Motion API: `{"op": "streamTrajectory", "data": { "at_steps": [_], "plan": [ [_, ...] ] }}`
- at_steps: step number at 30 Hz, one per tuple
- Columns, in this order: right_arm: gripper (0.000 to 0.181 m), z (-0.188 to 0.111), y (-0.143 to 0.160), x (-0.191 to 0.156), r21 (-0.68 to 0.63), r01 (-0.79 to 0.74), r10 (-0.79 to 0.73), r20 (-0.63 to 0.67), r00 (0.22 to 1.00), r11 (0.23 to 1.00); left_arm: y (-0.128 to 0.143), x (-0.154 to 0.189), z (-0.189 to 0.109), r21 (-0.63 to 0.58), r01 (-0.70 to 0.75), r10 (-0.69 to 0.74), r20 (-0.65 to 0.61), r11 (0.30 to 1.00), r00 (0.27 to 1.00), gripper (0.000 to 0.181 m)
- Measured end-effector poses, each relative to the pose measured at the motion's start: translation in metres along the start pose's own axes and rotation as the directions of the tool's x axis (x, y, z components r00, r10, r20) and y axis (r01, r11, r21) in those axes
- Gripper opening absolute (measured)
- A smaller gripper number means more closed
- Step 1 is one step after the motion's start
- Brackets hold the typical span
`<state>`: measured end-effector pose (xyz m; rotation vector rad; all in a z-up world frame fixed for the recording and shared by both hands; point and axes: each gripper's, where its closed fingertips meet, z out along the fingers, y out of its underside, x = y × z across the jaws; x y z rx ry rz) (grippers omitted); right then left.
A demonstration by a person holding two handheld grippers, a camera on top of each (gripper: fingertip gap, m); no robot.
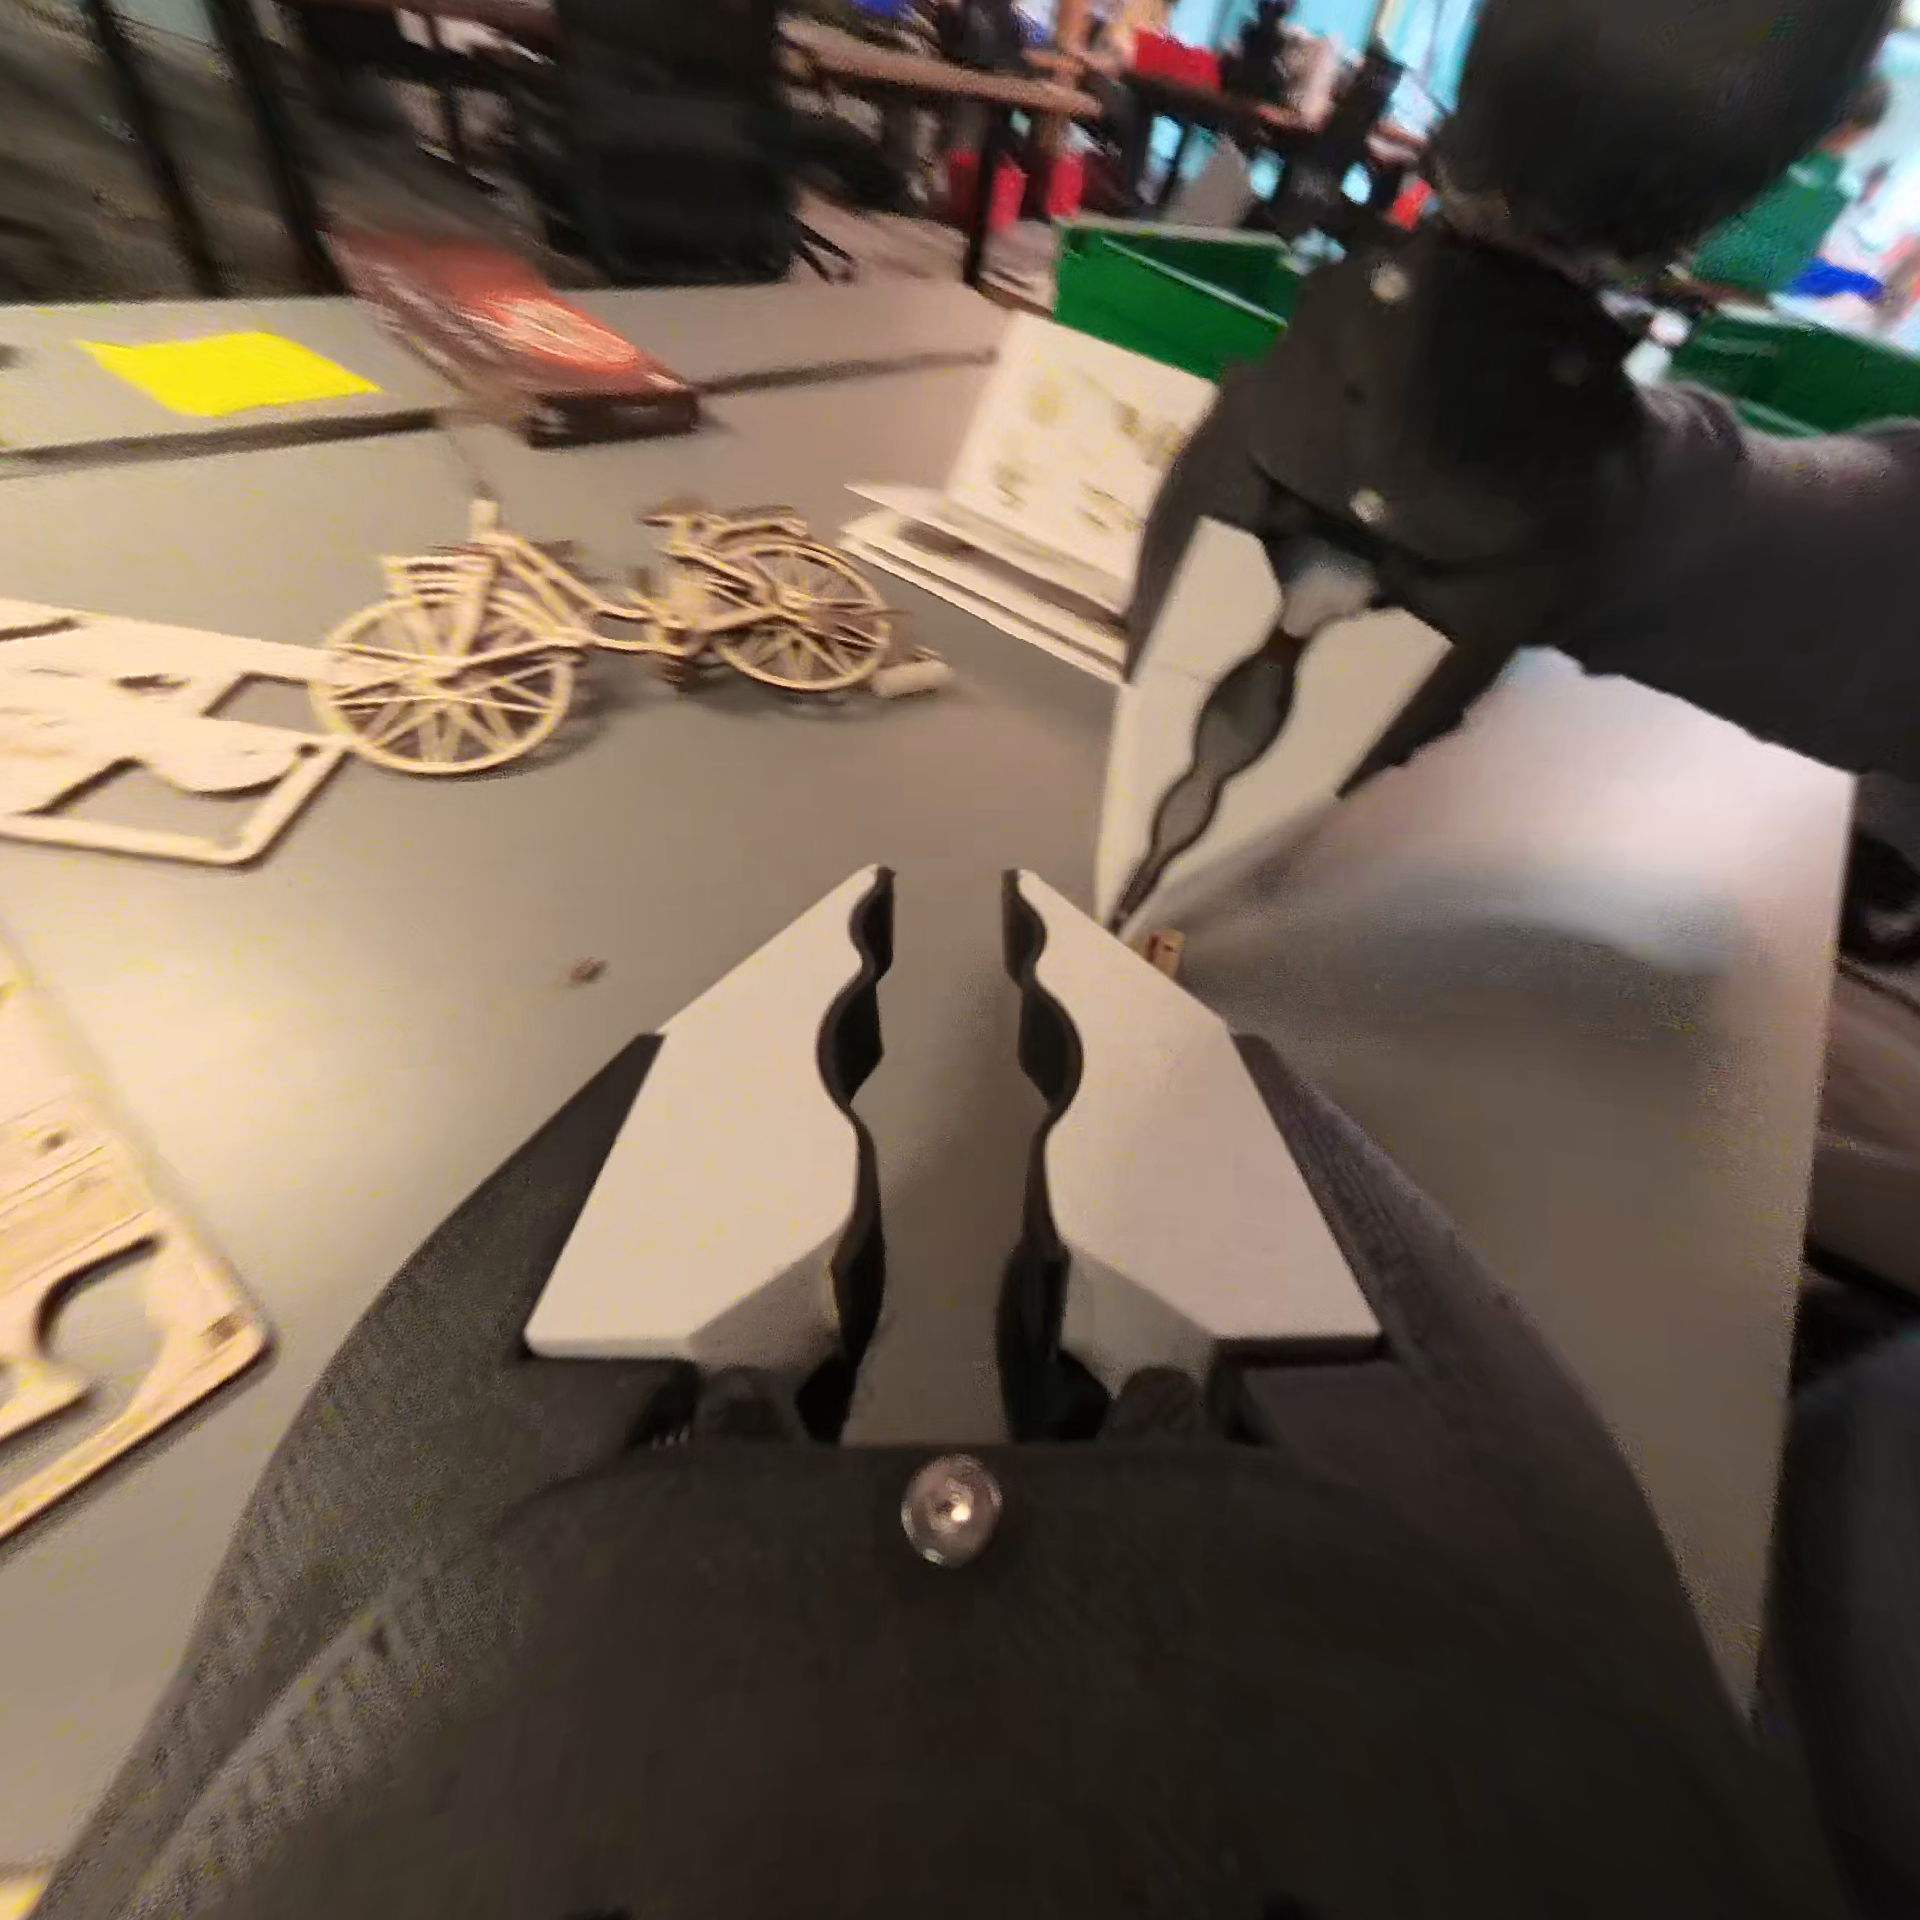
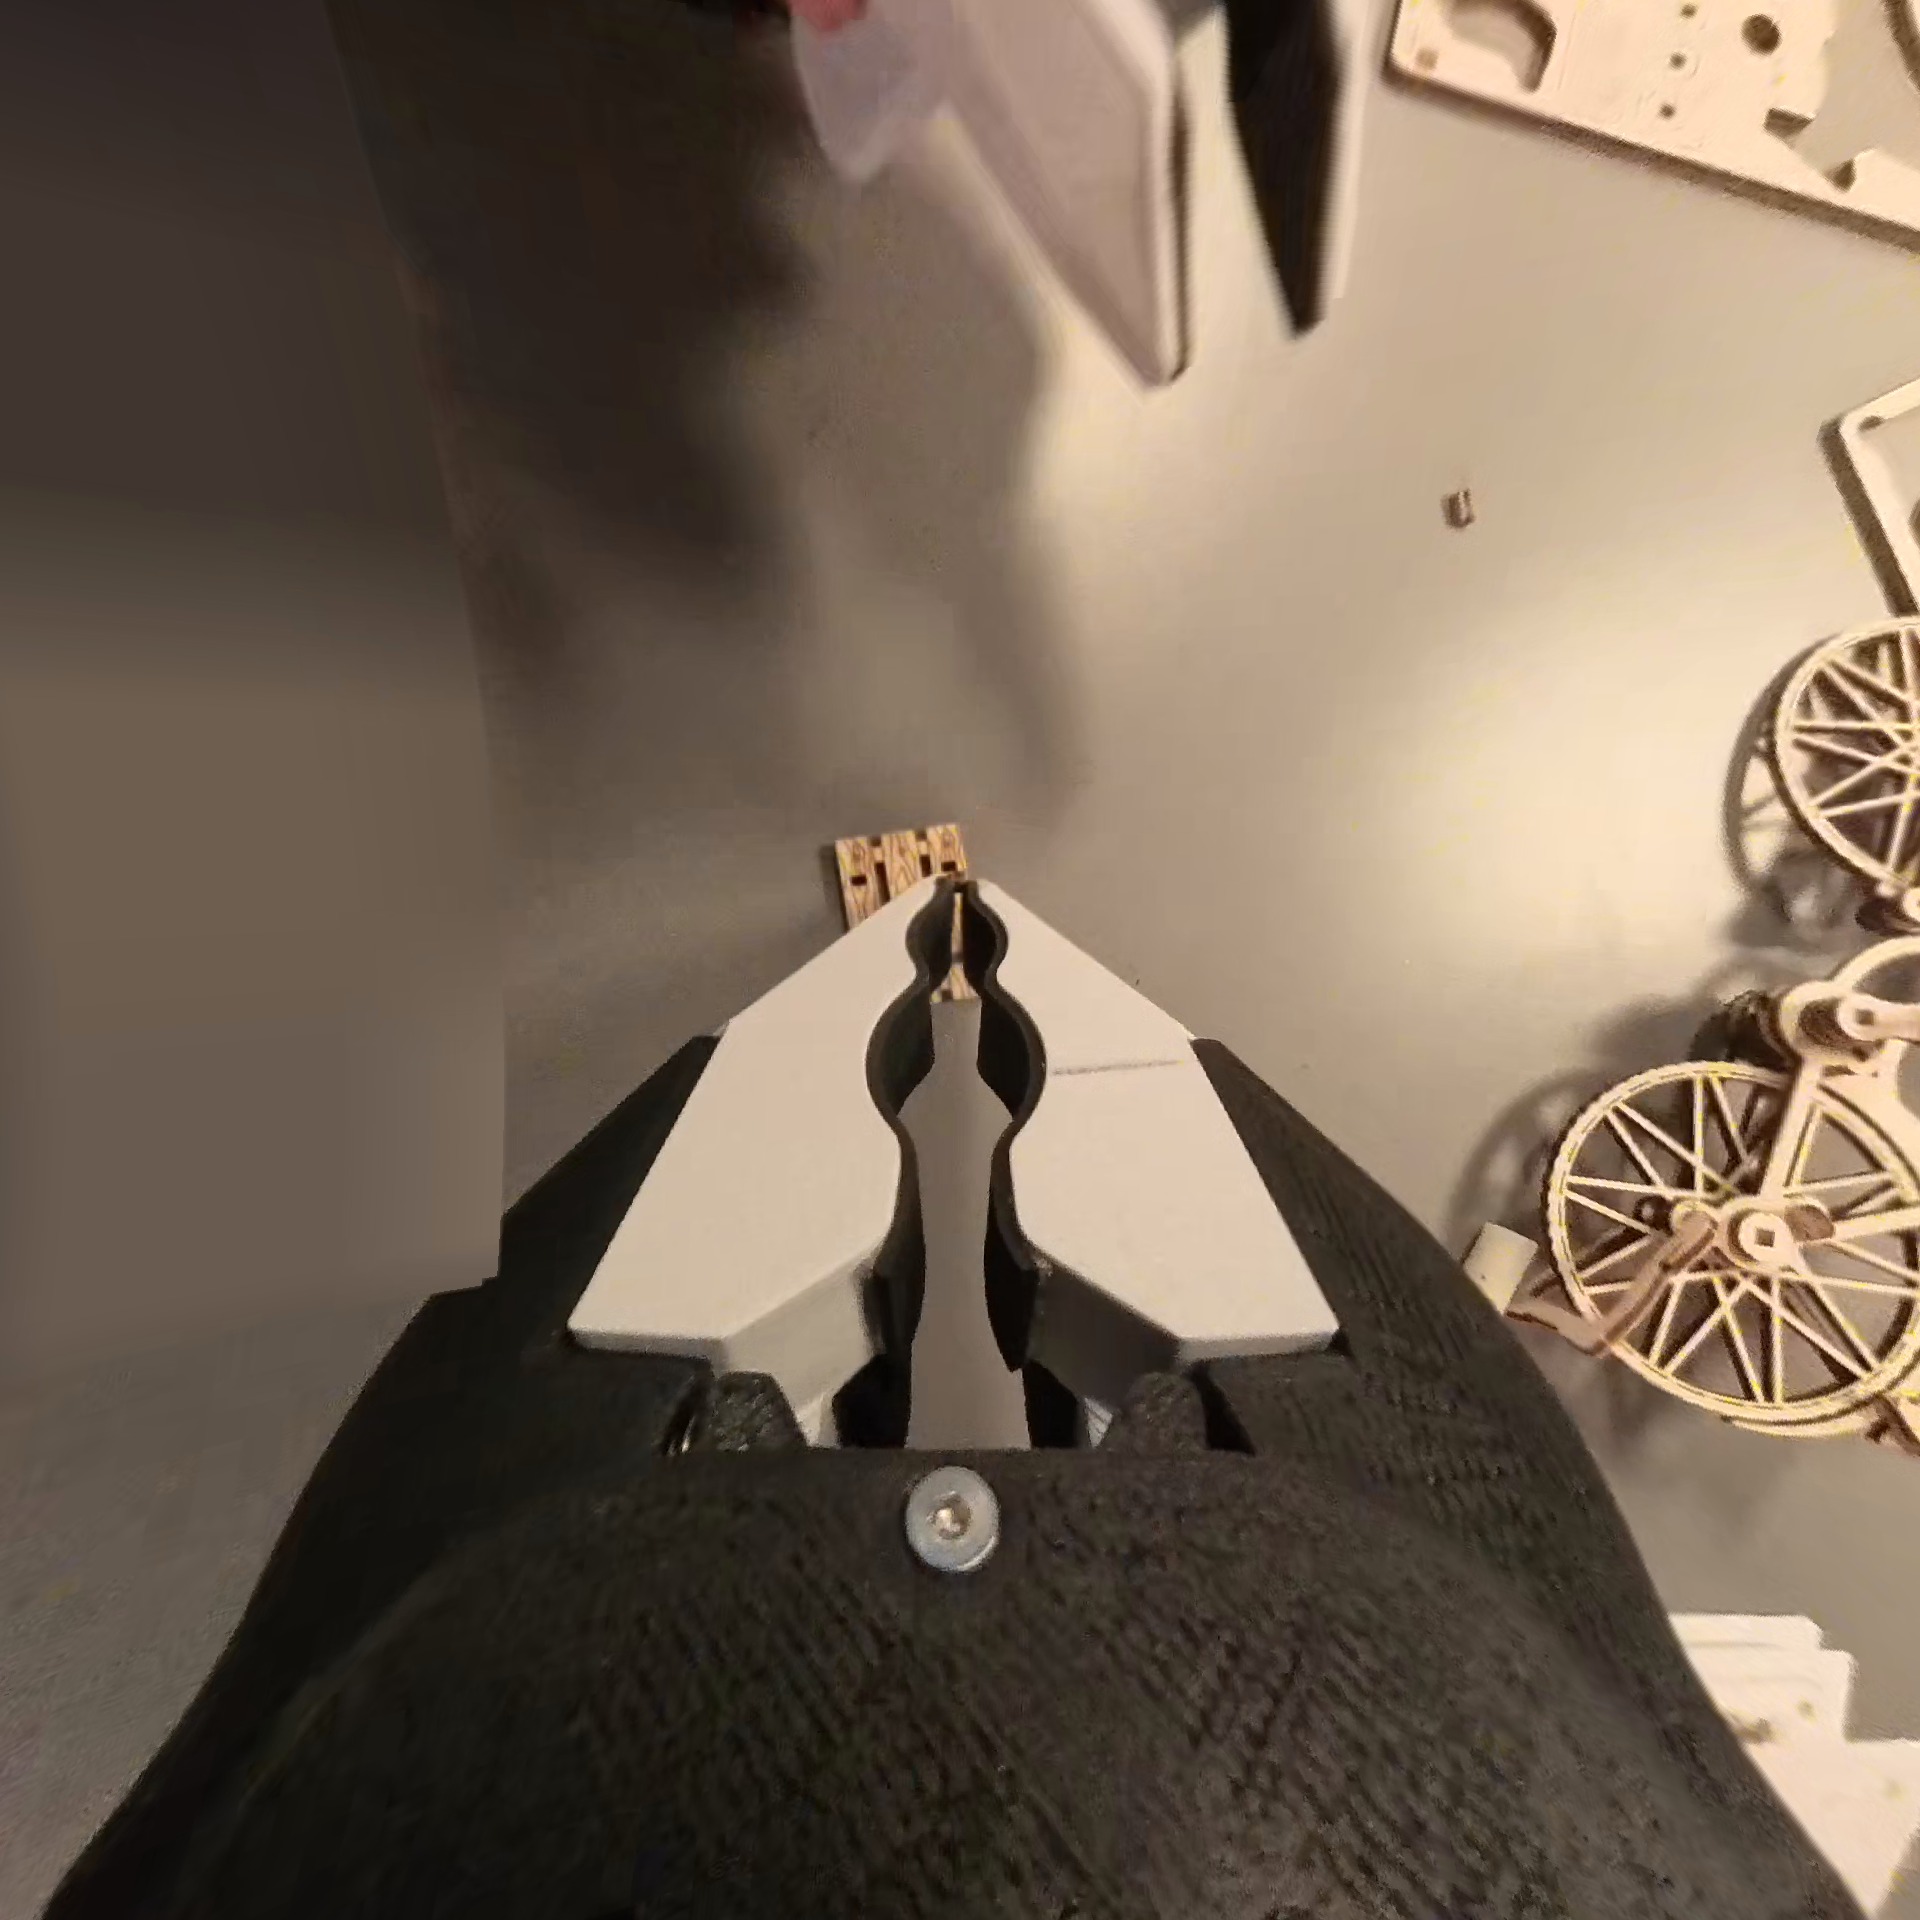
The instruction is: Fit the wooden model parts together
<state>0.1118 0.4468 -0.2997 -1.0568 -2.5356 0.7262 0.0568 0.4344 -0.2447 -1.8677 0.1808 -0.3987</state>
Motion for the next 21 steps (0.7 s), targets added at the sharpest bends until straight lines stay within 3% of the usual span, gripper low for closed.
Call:
{"op": "streamTrajectory", "data": {
  "at_steps": [5,15,21],
  "plan": [
    [0.0,0.005,0.001,-0.001,-0.133,0.011,-0.014,-0.024,1.0,0.991,0.0,-0.018,-0.018,0.041,0.057,-0.06,0.061,0.998,0.996,0.016],
    [0.0,0.005,0.002,-0.003,-0.344,0.024,-0.01,0.04,0.999,0.938,0.011,-0.012,-0.019,-0.019,0.092,-0.091,0.029,0.996,0.995,0.018],
    [0.0,0.006,0.002,-0.003,-0.399,0.039,-0.013,0.068,0.998,0.916,0.011,-0.007,-0.02,-0.016,0.119,-0.119,-0.015,0.993,0.993,0.018]
  ]
}}
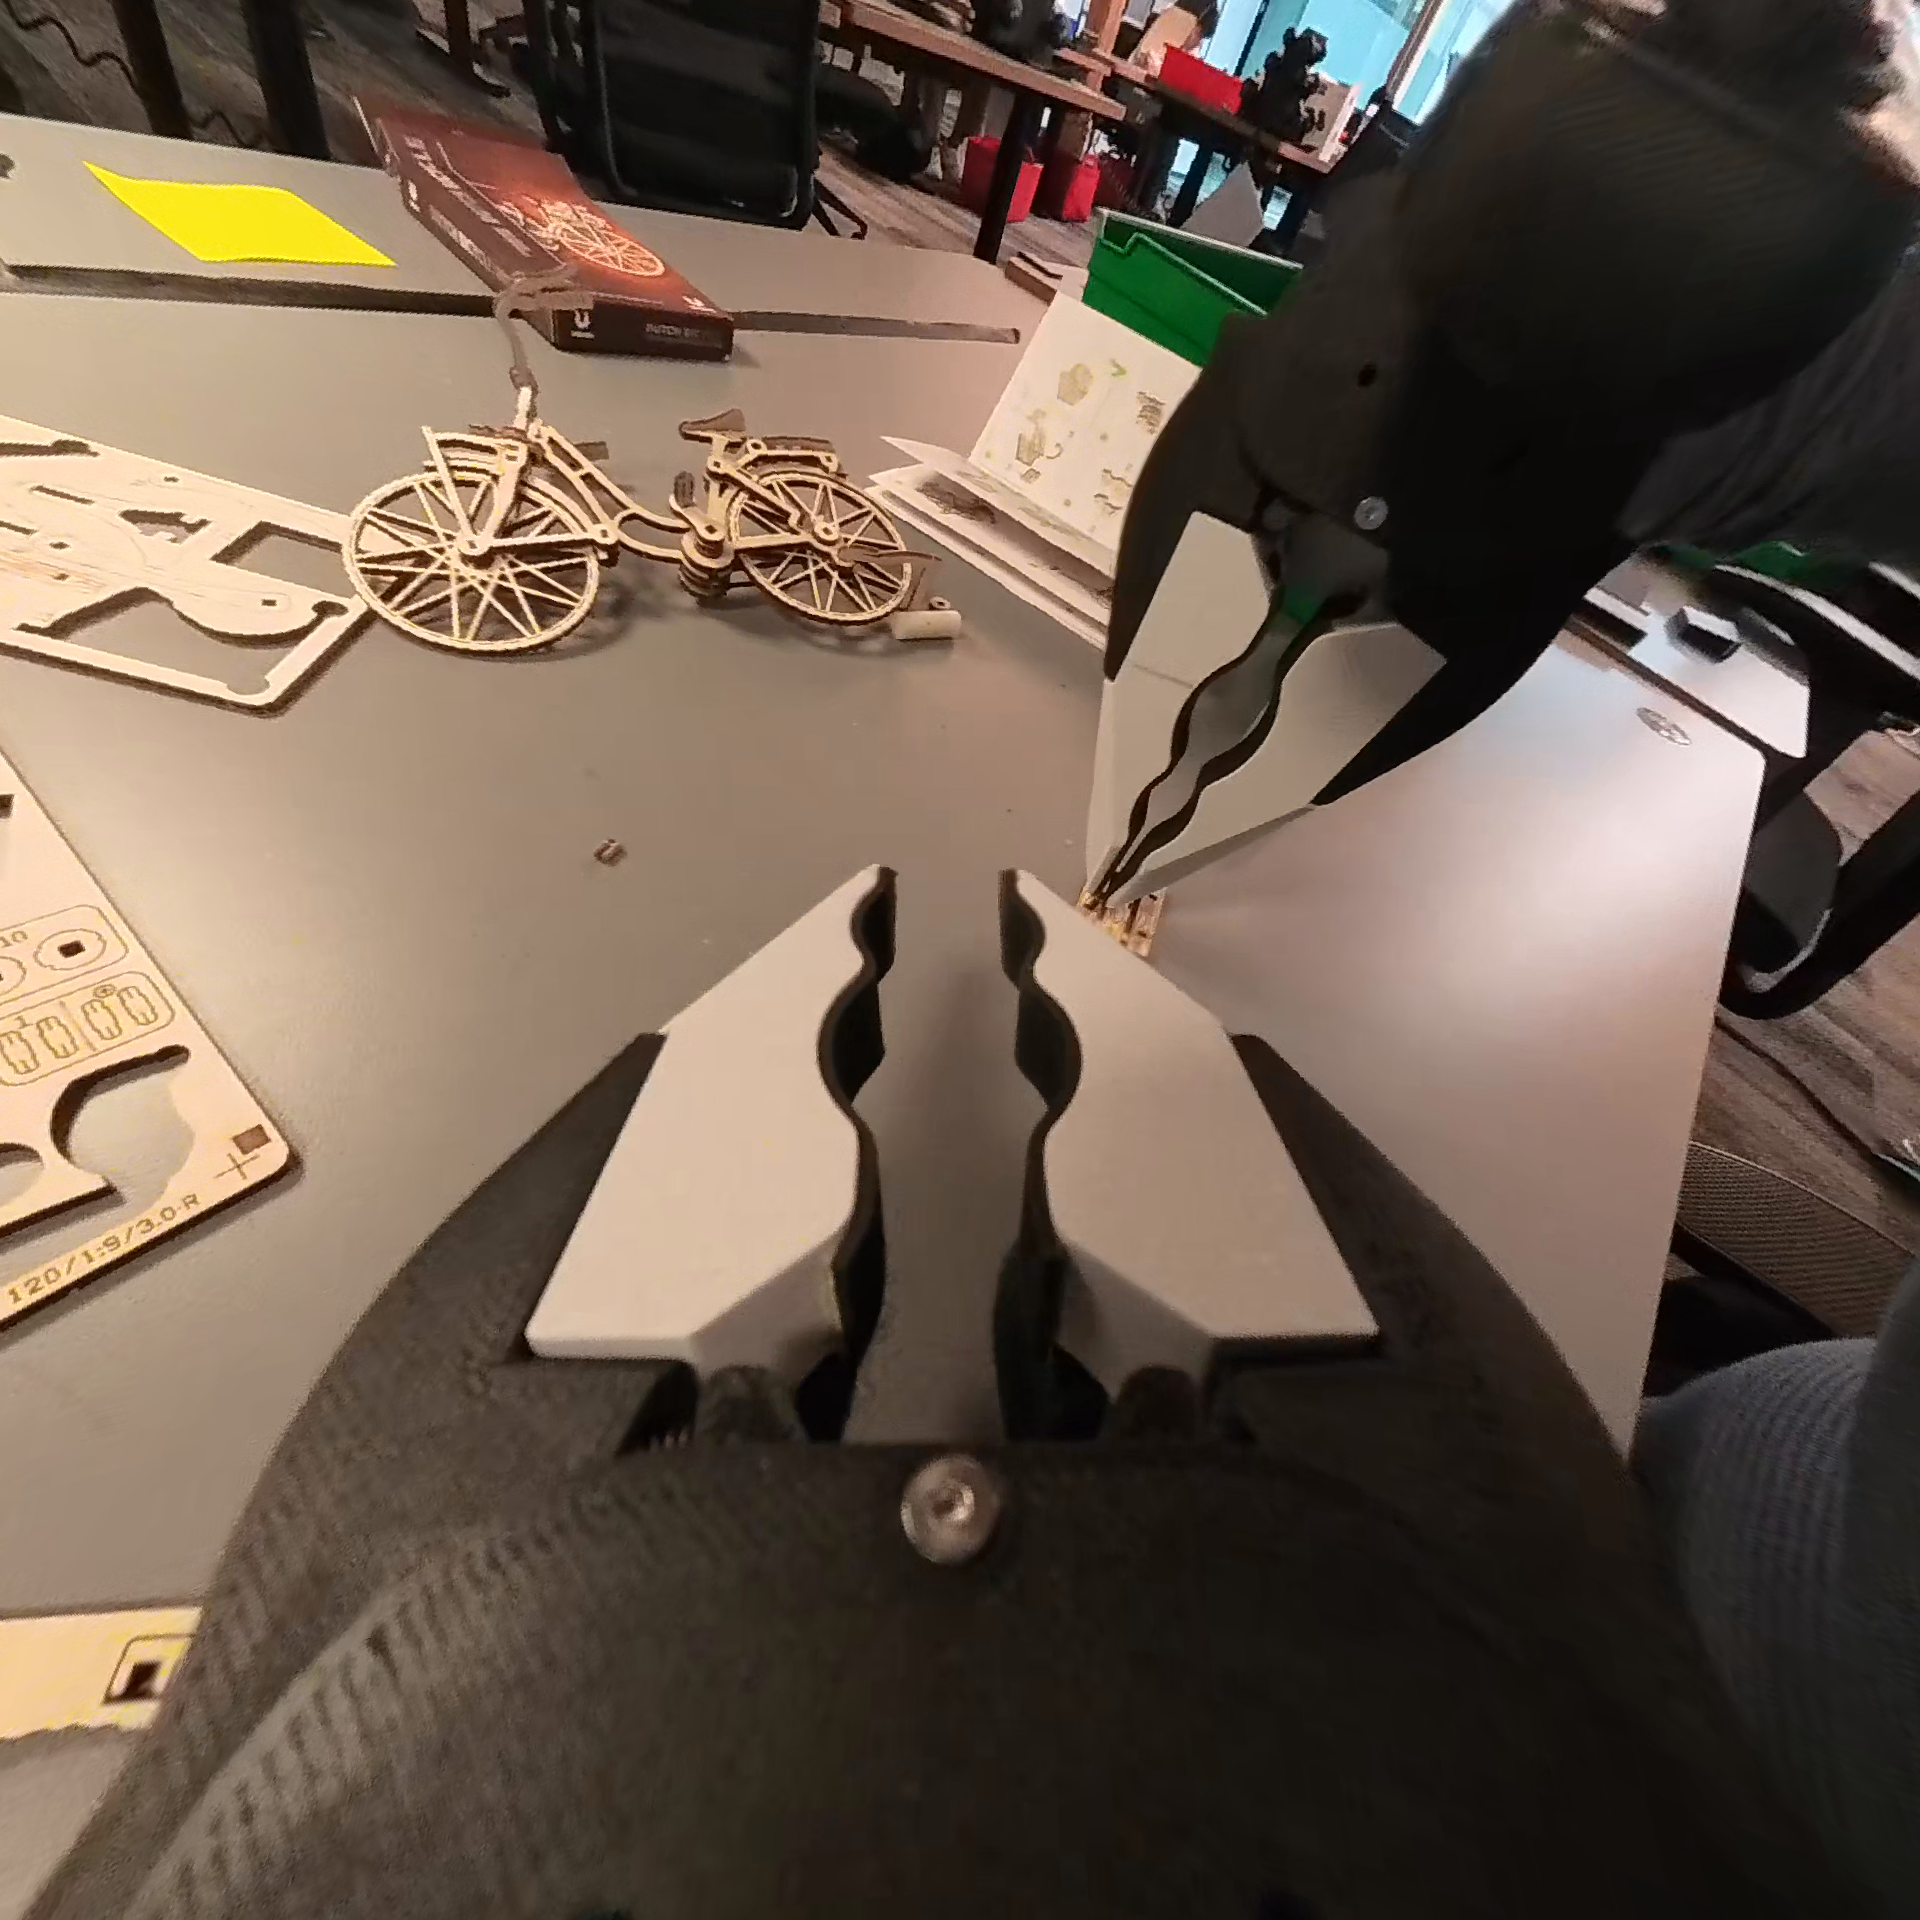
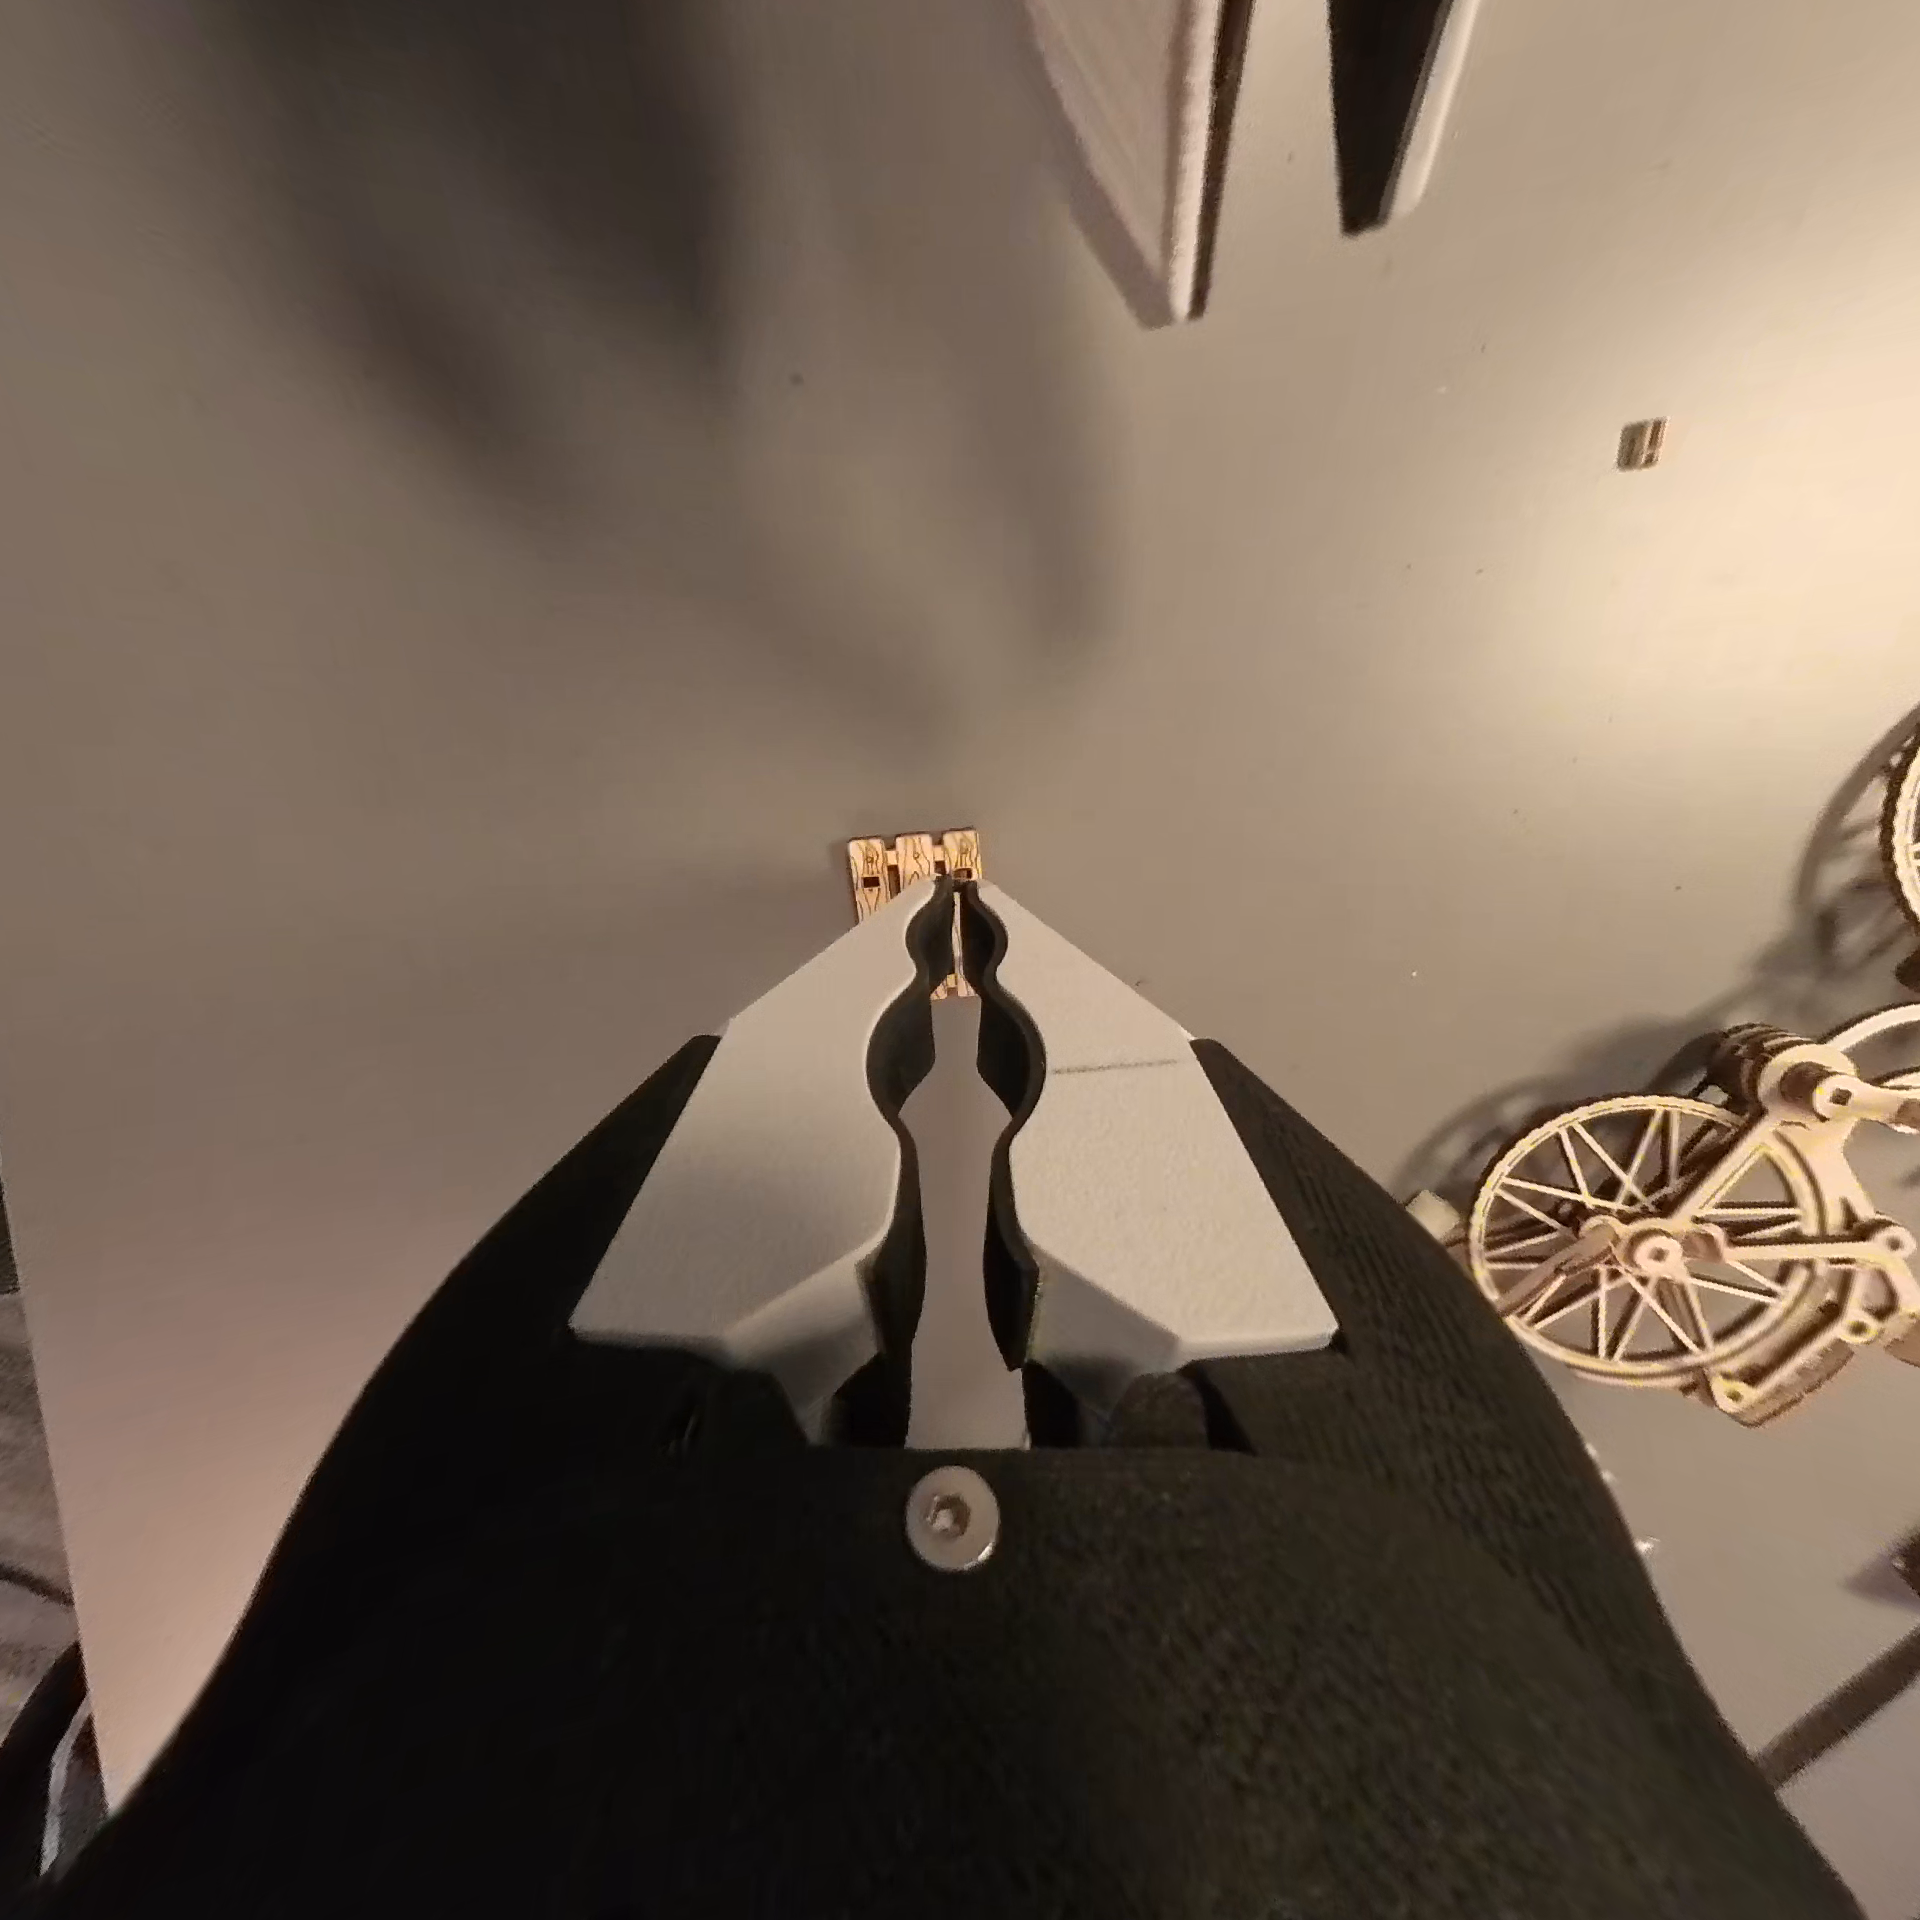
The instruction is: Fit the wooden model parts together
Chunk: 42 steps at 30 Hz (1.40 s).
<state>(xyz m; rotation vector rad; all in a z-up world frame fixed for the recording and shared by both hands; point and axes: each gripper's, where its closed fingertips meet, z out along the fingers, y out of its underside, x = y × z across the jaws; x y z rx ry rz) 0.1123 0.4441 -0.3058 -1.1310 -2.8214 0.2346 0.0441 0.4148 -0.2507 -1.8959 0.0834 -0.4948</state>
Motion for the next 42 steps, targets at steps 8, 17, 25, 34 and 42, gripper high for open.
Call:
{"op": "streamTrajectory", "data": {
  "at_steps": [8,17,25,34,42],
  "plan": [
    [0.0,0.0001,0.0002,0.0022,-0.04,0.0,0.001,0.015,1.0,0.999,0.0029,0.0056,0.0019,-0.018,-0.003,0.003,-0.028,1.0,1.0,0.018],
    [0.0,0.0,0.0012,0.0036,-0.052,-0.031,0.032,0.028,0.999,0.998,0.0045,0.0079,0.0031,-0.029,0.003,-0.005,-0.045,1.0,0.999,0.017],
    [0.0,-0.0011,0.0019,0.0047,-0.036,-0.05,0.051,0.027,0.998,0.998,0.0056,0.0097,0.0045,-0.037,0.016,-0.018,-0.06,0.999,0.998,0.017],
    [0.0,0.0003,0.0012,0.0046,-0.045,-0.05,0.051,0.028,0.998,0.998,0.0064,0.0102,0.0054,-0.044,0.019,-0.021,-0.065,0.999,0.998,0.016],
    [0.0,0.0009,0.0009,0.0039,-0.086,-0.03,0.033,0.029,0.999,0.996,0.0071,0.0106,0.0059,-0.049,0.02,-0.023,-0.069,0.999,0.997,0.016]
  ]
}}
